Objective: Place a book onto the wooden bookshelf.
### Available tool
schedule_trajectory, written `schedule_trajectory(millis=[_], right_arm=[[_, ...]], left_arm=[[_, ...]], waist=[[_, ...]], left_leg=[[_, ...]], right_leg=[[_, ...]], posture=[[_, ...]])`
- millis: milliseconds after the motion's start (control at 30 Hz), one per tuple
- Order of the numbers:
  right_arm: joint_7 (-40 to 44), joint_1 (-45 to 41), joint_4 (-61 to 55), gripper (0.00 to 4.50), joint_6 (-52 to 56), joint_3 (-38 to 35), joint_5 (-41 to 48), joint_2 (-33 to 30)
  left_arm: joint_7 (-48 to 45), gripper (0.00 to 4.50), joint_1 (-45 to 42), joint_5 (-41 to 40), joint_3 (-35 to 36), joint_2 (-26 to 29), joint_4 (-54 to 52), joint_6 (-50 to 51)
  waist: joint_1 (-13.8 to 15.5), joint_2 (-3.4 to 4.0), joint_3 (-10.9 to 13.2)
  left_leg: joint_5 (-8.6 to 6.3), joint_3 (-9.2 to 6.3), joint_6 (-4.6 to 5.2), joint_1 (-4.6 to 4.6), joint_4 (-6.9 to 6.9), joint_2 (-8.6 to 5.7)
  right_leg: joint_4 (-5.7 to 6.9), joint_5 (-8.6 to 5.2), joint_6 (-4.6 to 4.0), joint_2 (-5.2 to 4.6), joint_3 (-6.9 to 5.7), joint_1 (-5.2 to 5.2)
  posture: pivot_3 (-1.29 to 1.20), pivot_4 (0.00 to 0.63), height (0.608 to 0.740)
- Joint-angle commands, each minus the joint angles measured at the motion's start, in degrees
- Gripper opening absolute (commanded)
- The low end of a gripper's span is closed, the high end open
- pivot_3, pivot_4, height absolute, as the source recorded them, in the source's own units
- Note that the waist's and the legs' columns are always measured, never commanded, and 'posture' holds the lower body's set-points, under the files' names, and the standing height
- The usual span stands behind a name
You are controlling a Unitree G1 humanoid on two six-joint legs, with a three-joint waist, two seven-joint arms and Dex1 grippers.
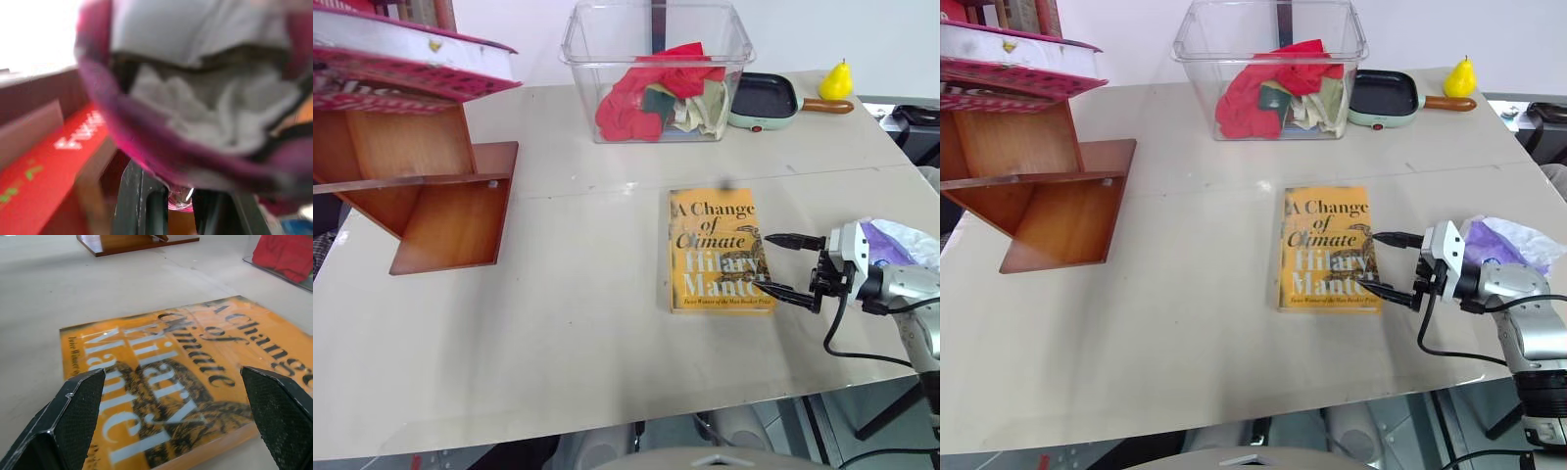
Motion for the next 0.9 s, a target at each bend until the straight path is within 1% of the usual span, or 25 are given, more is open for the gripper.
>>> schedule_trajectory(millis=[33, 133, 233, 367, 433, 467, 533, 600, 667, 767, 900], right_arm=[[0.32, -0.89, -0.13, 4.5, -1.69, 0.11, -0.18, 0.72], [0.36, -0.66, -0.15, 4.5, -1.96, 0.12, -0.35, 0.97], [0.22, 0.45, -1.07, 4.5, -1.64, -0.76, 0.06, 0.52], [-0.1, 1.22, -3.45, 4.5, -0.52, -2.02, 1.83, 0.16], [-0.62, 1.97, -6.35, 4.5, 0.09, -3.39, 4.29, 0.64], [-1.25, 2.65, -8.8, 4.5, 0.51, -4.25, 5.88, 1.01], [-2.78, 3.83, -13.36, 4.5, 1.59, -5.08, 7.76, 1.35], [-5.19, 4.23, -16.74, 4.5, 3.29, -5.42, 8.97, 1.72], [-6.69, 4.22, -18.5, 4.5, 4.9, -5.67, 10.1, 1.62], [-7.9, 3.98, -19.75, 4.5, 6.51, -5.55, 10.84, 1.1], [-8.58, 2.8, -19.99, 4.5, 8.04, -5.33, 11.17, 0.65]], left_arm=[[-2.54, 0.05, 0.66, 5.54, 2.13, 2.15, 6.68, 1.41], [-2.84, 0.05, 1.98, 8.39, 2.91, 0.73, 7.92, 0.26], [-0.17, 0.05, 4.51, 11.47, 3.12, -1.96, 8.01, 0.07], [3.42, 0.05, 8.43, 12.72, 3.82, -7.05, 9.6, -4.77], [3.92, 0.05, 10.74, 12.27, 5.83, -10.68, 9.78, -8.1], [4.26, 0.05, 12.1, 12.68, 6.62, -11.78, 10.79, -11.22], [5.58, 0.05, 13.04, 11.86, 7.86, -14.05, 12.03, -15.74], [4.81, 0.05, 14.6, 10.68, 8.85, -15.56, 13.81, -22.47], [4.76, 0.05, 14.96, 9.12, 9.41, -16.77, 14.6, -25.32], [2.61, 0.05, 16.8, 6.42, 10.75, -18.59, 15.38, -30.01], [2.29, 0.05, 21.45, 7.08, 13.6, -19.87, 17.63, -32.87]], waist=[[-0.01, 0.03, 0.02], [0.01, 0.04, 0.02], [0.24, 0.03, 0.01], [0.46, 0.04, -0.01], [0.67, 0.13, -0.06], [0.98, 0.41, -0.2], [1.77, 0.74, -0.36], [2.17, 0.88, -0.48], [2.15, 1.04, -0.59], [2.13, 1.11, -0.63], [3.04, 1.02, -0.67]], left_leg=[[0.0, 0.05, 0.0, 0.01, 0.0, 0.0], [0.0, 0.17, 0.01, 0.09, 0.01, 0.01], [0.01, 0.17, 0.01, 0.13, 0.05, 0.04], [0.01, 0.06, 0.0, 0.17, 0.09, 0.07], [0.01, -0.02, 0.0, 0.18, 0.1, 0.07], [0.01, -0.06, -0.01, 0.21, 0.1, 0.07], [0.01, -0.05, -0.01, 0.29, 0.06, 0.07], [0.01, -0.11, -0.01, 0.3, 0.06, 0.07], [0.01, -0.1, -0.01, 0.4, 0.06, 0.08], [0.0, 0.02, -0.01, 0.58, 0.03, 0.04], [0.0, -0.02, -0.01, 0.59, 0.06, -0.04]], right_leg=[[0.01, 0.0, 0.0, 0.01, 0.0, 0.0], [0.21, -0.02, 0.0, 0.03, 0.0, 0.0], [0.35, -0.03, -0.01, 0.05, 0.0, 0.01], [0.47, -0.01, -0.03, 0.04, 0.01, 0.0], [0.49, -0.01, -0.04, 0.03, 0.02, -0.01], [0.52, -0.01, -0.04, 0.01, 0.04, -0.01], [0.54, -0.01, -0.05, -0.01, 0.06, 0.01], [0.58, -0.02, -0.07, -0.01, 0.04, 0.02], [0.57, -0.02, -0.07, -0.03, 0.03, 0.12], [0.49, -0.02, -0.06, -0.09, 0.11, 0.35], [0.49, -0.02, -0.06, -0.18, 0.08, 0.38]], posture=[[0.0, 0.15, 0.74], [0.0, 0.15, 0.74], [0.0, 0.15, 0.74], [0.0, 0.15, 0.74], [0.0, 0.15, 0.74], [0.0, 0.15, 0.74], [0.0, 0.15, 0.74], [0.0, 0.15, 0.74], [0.0, 0.15, 0.74], [0.0, 0.15, 0.74], [0.0, 0.15, 0.74]])
